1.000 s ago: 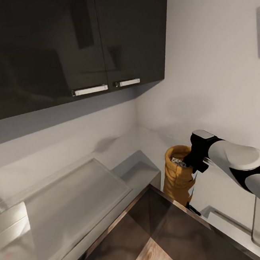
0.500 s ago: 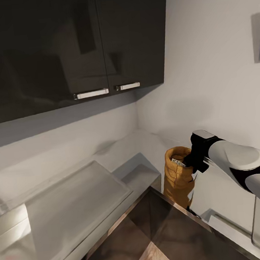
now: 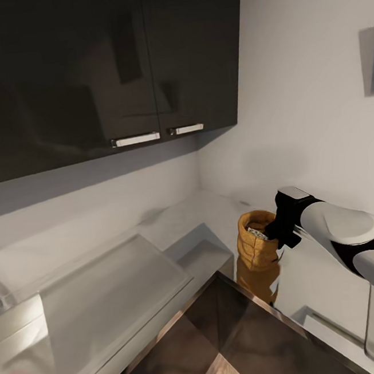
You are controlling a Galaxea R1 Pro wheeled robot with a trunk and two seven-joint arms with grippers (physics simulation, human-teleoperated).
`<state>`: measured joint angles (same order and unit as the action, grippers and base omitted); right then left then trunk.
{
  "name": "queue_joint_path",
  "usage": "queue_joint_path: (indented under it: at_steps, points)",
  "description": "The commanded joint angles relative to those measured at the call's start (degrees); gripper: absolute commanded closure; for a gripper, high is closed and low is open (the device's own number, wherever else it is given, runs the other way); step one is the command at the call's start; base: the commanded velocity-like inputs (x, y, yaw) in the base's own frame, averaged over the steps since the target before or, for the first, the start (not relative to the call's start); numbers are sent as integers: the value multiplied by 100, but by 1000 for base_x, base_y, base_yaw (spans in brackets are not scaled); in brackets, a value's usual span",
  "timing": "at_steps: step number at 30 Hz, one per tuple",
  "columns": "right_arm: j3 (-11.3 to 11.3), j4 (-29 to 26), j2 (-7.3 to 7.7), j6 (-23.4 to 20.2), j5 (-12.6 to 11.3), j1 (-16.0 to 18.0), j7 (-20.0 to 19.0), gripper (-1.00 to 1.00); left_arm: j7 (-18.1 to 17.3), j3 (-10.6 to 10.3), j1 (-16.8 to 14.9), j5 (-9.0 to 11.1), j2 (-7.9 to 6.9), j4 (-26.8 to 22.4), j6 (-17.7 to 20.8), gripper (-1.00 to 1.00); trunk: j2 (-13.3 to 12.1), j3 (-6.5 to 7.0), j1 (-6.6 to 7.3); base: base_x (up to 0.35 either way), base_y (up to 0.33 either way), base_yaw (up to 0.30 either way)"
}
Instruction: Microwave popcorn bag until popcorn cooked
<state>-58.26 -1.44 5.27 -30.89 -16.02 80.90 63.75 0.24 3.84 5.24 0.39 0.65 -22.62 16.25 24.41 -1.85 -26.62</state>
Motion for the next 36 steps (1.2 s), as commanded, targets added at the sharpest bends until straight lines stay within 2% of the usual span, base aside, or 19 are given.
queue_joint_path:
  at_steps: [1, 7, 18, 26, 31, 36]
  points:
    - [44, -9, 2, -48, -59, 4, 24, 100, 2, 38, 3, 5, 9, -24, 45, -100, 12, -2, -4, 0, 0, 71]
    - [43, -14, 9, -49, -59, 4, 24, 100, 2, 37, 3, 5, 41, -24, 45, -100, 12, 55, -4, -128, 0, 75]
    - [57, -14, 9, -49, -59, 4, 24, 100, 2, 40, 3, 5, 50, -24, 45, -100, 12, 152, -4, -330, 0, 76]
    - [60, -14, 9, -49, -59, 4, 19, 100, 2, 45, 3, 5, 50, -24, 45, -100, 12, 160, -4, -312, 107, 11]
    - [60, -14, 9, -49, -59, 4, 22, 100, 2, 46, 3, 5, 50, -24, 45, -100, 12, 160, -4, -235, 195, -194]
    - [67, -14, 11, -49, -59, 4, 19, 100, 2, 46, 3, 5, 50, -24, 45, -100, 12, 160, -4, -34, 29, -290]
